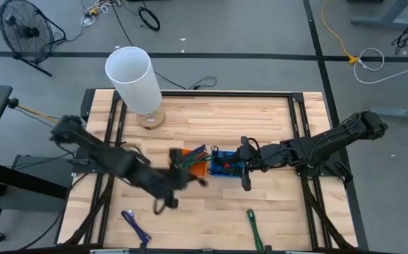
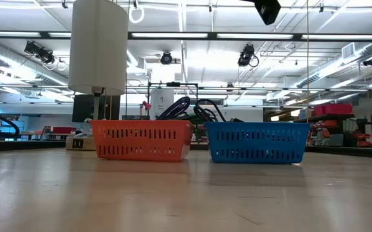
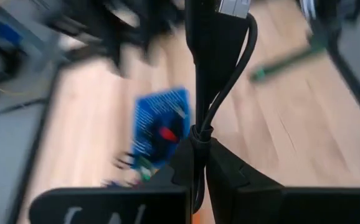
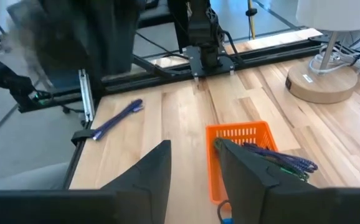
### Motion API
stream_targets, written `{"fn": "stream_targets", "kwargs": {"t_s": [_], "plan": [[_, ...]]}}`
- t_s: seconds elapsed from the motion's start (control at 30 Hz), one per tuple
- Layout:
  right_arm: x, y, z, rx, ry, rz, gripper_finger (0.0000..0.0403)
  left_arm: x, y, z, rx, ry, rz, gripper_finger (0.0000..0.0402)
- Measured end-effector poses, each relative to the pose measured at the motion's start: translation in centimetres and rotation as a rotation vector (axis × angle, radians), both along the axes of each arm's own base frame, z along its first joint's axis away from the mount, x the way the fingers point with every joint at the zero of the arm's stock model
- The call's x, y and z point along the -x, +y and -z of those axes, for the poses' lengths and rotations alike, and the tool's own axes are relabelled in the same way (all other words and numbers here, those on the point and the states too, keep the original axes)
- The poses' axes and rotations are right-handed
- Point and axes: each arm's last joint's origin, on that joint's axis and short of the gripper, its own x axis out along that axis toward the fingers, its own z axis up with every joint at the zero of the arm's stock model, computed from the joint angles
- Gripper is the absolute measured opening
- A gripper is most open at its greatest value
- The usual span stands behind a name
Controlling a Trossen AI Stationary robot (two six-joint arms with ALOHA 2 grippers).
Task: Pick & Place USB Port
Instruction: Put the black charger cable into the blue bin
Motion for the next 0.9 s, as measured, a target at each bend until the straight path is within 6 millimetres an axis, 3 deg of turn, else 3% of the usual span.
{"fn": "stream_targets", "kwargs": {"t_s": [0.17,0.3,0.67,0.9], "plan": [[-0.1,0.1,-0.4,-0.014,-0.043,0.0,0.0136,1.9,2.9,-4.9,0.068,-0.228,-0.042,0.0021],[-0.3,0.1,-0.9,-0.001,-0.1,-0.01,0.0136,1.1,4.3,-6.5,0.148,-0.352,-0.017,0.002],[-0.3,0.4,-1.4,0.057,-0.147,-0.04,0.0136,-3.7,6.5,-2.3,0.158,-0.204,-0.053,0.002],[-0.2,0.7,-1.4,0.09,-0.15,-0.059,0.0136,-5.2,6.9,-1.0,0.185,-0.175,-0.036,0.002]]}}
